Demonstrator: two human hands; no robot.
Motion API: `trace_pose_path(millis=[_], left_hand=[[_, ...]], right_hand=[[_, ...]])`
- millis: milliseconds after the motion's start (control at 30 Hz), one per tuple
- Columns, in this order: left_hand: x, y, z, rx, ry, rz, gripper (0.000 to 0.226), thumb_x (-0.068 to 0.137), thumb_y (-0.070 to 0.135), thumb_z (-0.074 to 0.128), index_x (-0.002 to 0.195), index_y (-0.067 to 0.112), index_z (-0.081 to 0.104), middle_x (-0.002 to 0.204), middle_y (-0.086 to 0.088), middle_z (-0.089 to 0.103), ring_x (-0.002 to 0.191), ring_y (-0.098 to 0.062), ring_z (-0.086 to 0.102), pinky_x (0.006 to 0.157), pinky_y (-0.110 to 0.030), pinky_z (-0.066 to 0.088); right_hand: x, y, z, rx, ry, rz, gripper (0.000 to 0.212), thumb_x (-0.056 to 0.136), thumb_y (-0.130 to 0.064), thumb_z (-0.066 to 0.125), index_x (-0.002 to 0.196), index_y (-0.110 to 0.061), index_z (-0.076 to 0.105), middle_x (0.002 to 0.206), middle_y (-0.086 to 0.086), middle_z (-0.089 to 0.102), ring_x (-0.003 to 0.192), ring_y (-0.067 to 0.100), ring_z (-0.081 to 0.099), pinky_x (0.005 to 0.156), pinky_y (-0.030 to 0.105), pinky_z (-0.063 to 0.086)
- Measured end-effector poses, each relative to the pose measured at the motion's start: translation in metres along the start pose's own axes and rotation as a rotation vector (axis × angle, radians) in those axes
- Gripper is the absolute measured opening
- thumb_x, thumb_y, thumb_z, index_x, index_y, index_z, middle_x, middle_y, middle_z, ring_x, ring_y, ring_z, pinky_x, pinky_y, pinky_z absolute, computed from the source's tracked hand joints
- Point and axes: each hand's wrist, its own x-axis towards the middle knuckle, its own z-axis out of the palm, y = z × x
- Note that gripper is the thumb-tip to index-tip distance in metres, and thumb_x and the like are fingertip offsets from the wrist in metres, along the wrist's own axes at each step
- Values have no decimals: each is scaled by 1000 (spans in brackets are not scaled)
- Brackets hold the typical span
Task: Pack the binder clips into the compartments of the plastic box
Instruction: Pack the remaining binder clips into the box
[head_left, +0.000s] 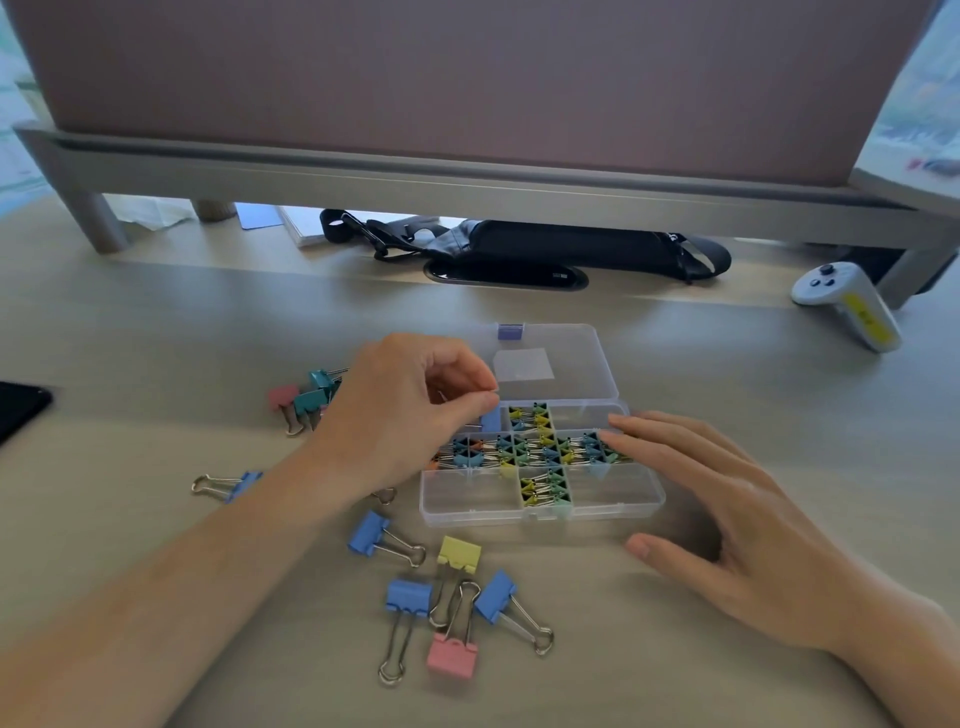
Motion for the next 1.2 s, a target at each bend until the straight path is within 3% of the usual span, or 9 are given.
trace_pose_path(millis=[200, 433, 600, 700, 833, 967, 1100, 1200], left_hand=[[-4, 2, 11, 110, 29, 77, 9, 89, 18, 78, 93, 25, 81, 78, 24, 70, 78, 13, 65, 67, -1, 45], [-3, -1, 12, 275, 19, 197, 10, 89, 23, 76, 99, 24, 79, 88, 11, 76, 75, 2, 68, 74, -17, 58], [-18, 2, 3, 335, -154, 224, 29, 105, 36, 46, 128, 31, 65, 93, 15, 75, 76, -1, 69, 68, -19, 54], [-28, 2, 0, 271, -232, 208, 36, 107, 35, 37, 138, 34, 56, 111, 18, 71, 95, 0, 67, 83, -24, 53], [-42, 0, -1, 260, -93, 169, 34, 107, 26, 40, 135, 29, 60, 125, 20, 64, 117, 4, 56, 101, -17, 43], [-53, -2, -1, 384, -76, 141, 44, 104, 42, 31, 133, 31, 61, 129, 19, 63, 125, 5, 49, 111, -17, 32], [-53, -1, -1, 431, -71, 155, 49, 103, 45, 28, 132, 30, 65, 125, 17, 68, 122, 1, 51, 110, -17, 27], [-53, -1, -1, 461, -59, 166, 46, 104, 39, 28, 129, 30, 65, 118, 17, 69, 117, -1, 52, 107, -28, 30]], right_hand=[[0, -1, -1, -34, -26, -22, 66, 100, -63, 51, 159, -36, 39, 165, -22, 33, 156, 7, 26, 121, 50, 38], [0, -3, -2, -75, -16, -53, 64, 100, -60, 52, 158, -35, 40, 165, -21, 33, 156, 7, 27, 123, 42, 34], [11, -12, -5, -121, 32, -115, 57, 104, -58, 46, 154, -29, 48, 161, -17, 41, 152, 6, 34, 123, 29, 31], [39, -29, 0, -109, 25, -152, 58, 107, -58, 40, 154, -25, 49, 157, -14, 47, 148, 6, 39, 122, 28, 34], [75, -51, 20, -100, -22, -80, 63, 106, -63, 31, 156, -28, 45, 155, -15, 48, 145, 4, 40, 121, 31, 36], [77, -53, 30, -137, -39, -75, 63, 106, -65, 29, 151, -28, 53, 151, -15, 53, 141, 4, 45, 117, 32, 40], [74, -53, 30, -172, -40, -72, 65, 105, -66, 25, 146, -28, 59, 146, -14, 56, 137, 5, 47, 115, 31, 42], [74, -55, 30, -189, -60, -80, 61, 106, -64, 26, 145, -28, 56, 139, -15, 56, 132, 5, 48, 112, 28, 42]])
